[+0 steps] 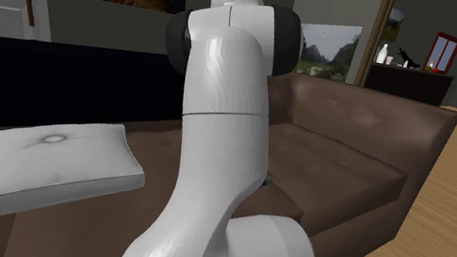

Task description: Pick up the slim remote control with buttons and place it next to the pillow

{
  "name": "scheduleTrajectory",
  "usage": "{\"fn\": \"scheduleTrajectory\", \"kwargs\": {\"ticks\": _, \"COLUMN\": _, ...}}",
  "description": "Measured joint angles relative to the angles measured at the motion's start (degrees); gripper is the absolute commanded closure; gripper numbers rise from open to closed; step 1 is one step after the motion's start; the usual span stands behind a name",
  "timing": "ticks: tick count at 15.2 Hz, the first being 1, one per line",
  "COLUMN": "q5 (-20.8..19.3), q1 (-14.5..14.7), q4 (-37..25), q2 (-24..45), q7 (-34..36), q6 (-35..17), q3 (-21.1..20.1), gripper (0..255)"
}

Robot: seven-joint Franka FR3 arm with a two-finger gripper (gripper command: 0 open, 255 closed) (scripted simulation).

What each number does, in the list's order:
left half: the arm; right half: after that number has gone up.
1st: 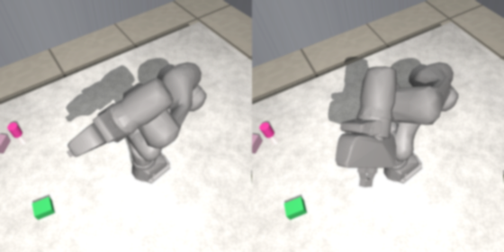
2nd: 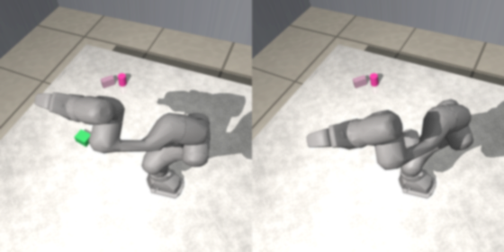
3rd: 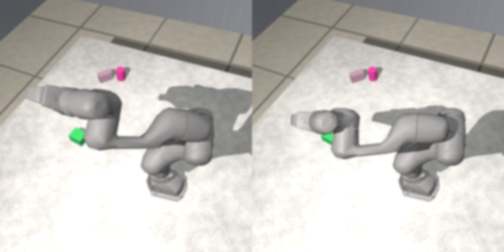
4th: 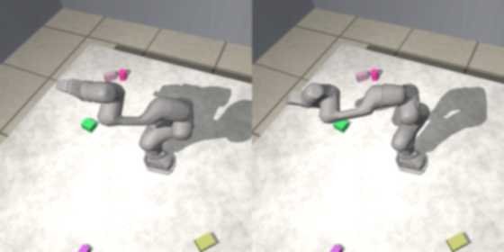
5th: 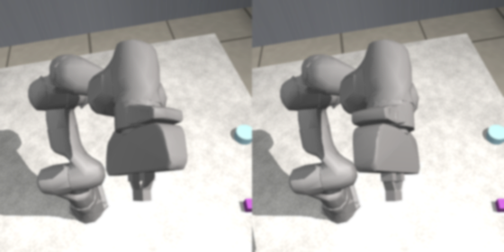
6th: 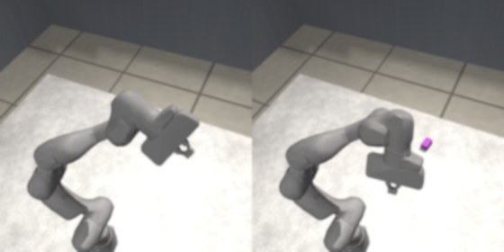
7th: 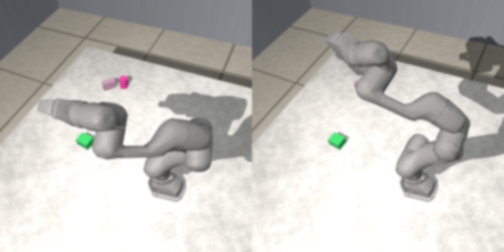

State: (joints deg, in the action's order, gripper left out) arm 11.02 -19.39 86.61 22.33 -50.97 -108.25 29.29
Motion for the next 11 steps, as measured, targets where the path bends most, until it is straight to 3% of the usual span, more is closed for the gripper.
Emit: {"fn": "scheduleTrajectory", "kwargs": {"ticks": 11, "q5": -0.3, "q1": -0.9, "q4": -8.3, "q2": -0.2, "q7": 0.4, "q6": 8.5, "q3": 0.4, "gripper": 255}}
